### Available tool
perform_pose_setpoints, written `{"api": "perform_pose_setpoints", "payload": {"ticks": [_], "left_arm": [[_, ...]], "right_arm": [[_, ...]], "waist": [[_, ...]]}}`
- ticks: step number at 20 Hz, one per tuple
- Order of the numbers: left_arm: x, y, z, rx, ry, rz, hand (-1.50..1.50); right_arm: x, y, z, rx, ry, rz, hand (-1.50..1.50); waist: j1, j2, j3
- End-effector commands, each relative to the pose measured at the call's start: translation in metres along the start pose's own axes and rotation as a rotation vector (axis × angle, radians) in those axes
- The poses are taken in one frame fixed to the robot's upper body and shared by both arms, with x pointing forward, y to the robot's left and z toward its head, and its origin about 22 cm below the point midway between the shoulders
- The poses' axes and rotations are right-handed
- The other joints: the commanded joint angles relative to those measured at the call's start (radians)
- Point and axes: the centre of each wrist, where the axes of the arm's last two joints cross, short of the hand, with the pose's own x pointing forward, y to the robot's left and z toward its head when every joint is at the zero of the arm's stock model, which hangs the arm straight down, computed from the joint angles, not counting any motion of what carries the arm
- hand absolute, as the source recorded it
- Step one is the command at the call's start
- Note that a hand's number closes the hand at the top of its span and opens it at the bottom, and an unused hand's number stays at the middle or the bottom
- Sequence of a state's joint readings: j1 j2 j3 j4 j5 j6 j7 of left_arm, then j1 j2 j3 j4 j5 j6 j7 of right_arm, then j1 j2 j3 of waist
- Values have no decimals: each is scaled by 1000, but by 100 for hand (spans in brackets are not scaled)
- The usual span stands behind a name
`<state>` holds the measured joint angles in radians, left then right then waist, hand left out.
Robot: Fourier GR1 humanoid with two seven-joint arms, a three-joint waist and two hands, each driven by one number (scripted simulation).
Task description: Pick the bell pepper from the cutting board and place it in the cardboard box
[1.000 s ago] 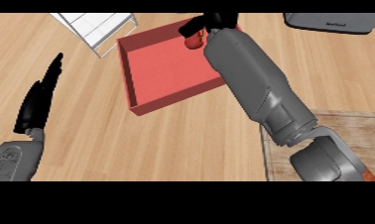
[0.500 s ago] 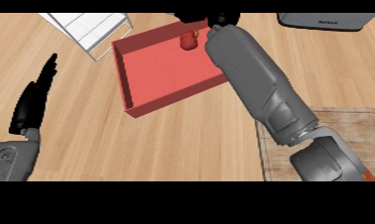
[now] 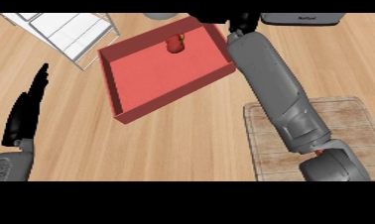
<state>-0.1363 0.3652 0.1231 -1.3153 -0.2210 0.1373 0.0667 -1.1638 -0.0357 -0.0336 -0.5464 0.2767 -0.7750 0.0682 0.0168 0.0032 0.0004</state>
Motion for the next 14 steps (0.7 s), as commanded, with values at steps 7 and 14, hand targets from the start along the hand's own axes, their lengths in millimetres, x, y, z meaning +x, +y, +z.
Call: {"api": "perform_pose_setpoints", "payload": {"ticks": [7,14], "left_arm": [[-16,24,17,30,56,10,0],[-8,24,-2,34,36,15,0]], "right_arm": [[-47,-98,-5,-9,22,23,-150],[-88,-172,32,97,44,105,-150]], "waist": [[-49,-20,0],[-49,-10,-1]]}}
